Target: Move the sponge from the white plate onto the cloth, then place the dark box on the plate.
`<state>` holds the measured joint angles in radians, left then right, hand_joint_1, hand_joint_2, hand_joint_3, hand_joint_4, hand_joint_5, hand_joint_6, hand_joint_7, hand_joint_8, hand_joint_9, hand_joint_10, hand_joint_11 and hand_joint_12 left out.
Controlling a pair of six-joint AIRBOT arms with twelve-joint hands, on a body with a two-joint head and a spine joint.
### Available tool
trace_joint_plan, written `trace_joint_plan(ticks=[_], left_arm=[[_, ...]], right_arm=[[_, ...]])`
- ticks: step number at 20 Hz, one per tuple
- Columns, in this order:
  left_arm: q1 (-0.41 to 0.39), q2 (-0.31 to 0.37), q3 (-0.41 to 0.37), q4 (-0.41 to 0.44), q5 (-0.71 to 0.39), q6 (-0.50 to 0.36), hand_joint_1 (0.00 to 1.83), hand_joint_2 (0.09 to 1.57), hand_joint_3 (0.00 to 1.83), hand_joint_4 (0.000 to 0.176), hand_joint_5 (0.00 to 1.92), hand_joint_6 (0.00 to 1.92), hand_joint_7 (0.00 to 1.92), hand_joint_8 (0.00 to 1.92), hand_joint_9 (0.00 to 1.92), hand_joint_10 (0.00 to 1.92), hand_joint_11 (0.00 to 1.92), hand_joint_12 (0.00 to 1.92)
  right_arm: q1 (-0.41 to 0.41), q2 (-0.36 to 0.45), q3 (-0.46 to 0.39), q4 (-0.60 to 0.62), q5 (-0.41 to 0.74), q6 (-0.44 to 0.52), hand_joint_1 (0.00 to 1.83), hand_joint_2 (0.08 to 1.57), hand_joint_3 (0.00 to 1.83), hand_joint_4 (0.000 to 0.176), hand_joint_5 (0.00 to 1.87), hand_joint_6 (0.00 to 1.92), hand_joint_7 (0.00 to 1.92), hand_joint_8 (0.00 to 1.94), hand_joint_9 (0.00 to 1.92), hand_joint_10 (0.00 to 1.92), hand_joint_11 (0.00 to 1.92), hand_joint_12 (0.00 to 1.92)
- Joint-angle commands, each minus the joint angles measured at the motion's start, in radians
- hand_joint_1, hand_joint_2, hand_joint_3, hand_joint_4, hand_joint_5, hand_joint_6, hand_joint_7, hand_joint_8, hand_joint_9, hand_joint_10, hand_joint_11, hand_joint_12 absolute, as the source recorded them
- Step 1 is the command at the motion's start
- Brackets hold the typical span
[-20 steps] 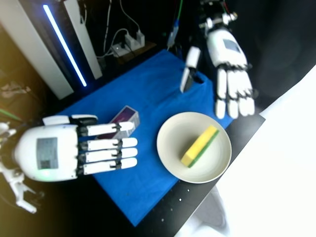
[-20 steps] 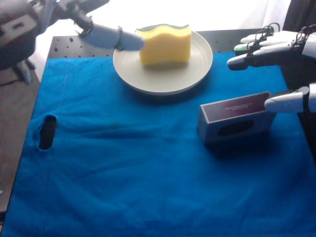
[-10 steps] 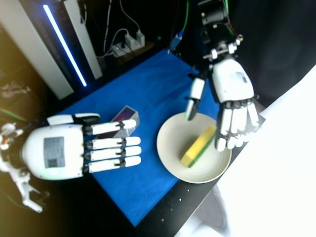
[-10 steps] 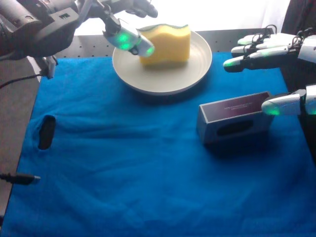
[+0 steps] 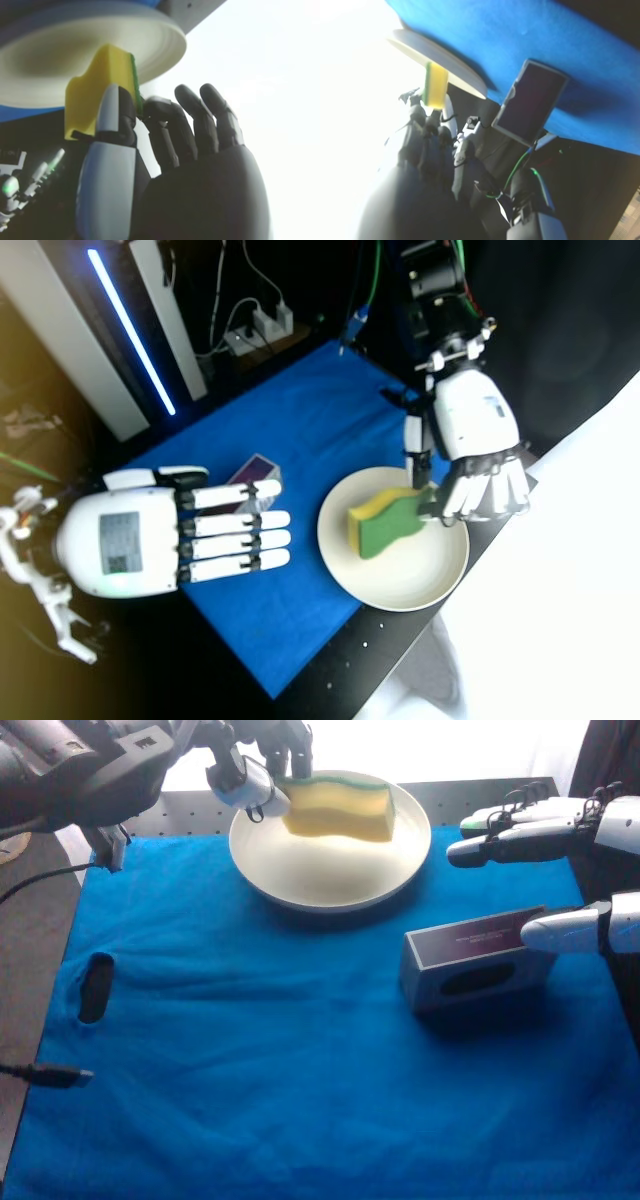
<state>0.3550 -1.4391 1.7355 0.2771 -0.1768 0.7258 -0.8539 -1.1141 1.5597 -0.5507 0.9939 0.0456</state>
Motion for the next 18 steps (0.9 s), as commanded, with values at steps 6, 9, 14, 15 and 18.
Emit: trace_joint_plan(ticks=[6,9,14,15,18], left_arm=[[0.005,0.182,-0.196,0.002,-0.278,-0.001,1.24,1.16,0.0,0.0,0.99,0.72,0.85,1.42,0.38,1.29,0.0,1.77],[0.052,0.355,-0.375,0.062,-0.365,-0.001,1.22,1.17,0.0,0.0,0.98,0.81,0.81,1.42,0.4,1.33,0.0,1.85],[0.177,0.55,-0.575,0.118,-0.4,0.0,1.25,1.16,0.0,0.0,0.97,0.72,0.88,1.42,0.61,1.59,0.5,1.92],[0.201,0.568,-0.596,0.123,-0.389,0.0,1.25,1.16,0.0,0.0,0.97,0.72,0.88,1.42,0.61,1.59,0.5,1.92],[0.32,0.504,-0.596,0.144,-0.25,0.001,1.25,1.16,0.0,0.0,0.97,0.72,0.88,1.42,0.61,1.58,0.51,1.92]], right_arm=[[0.008,-0.002,-0.022,0.078,0.099,0.004,0.47,1.27,0.0,0.128,0.34,0.0,0.22,0.0,0.18,0.0,0.15,0.09],[-0.006,0.013,-0.038,0.096,0.099,0.004,0.43,1.25,0.0,0.12,0.33,0.0,0.22,0.0,0.17,0.0,0.14,0.07],[-0.034,0.025,-0.05,0.123,0.099,0.004,0.45,1.24,0.0,0.109,0.35,0.0,0.22,0.0,0.16,0.0,0.13,0.06],[-0.034,0.026,-0.051,0.123,0.099,0.004,0.45,1.24,0.0,0.108,0.35,0.0,0.22,0.0,0.16,0.0,0.13,0.06],[-0.034,0.024,-0.054,0.117,0.102,0.004,0.45,1.24,0.0,0.108,0.35,0.0,0.22,0.0,0.16,0.0,0.14,0.05]])
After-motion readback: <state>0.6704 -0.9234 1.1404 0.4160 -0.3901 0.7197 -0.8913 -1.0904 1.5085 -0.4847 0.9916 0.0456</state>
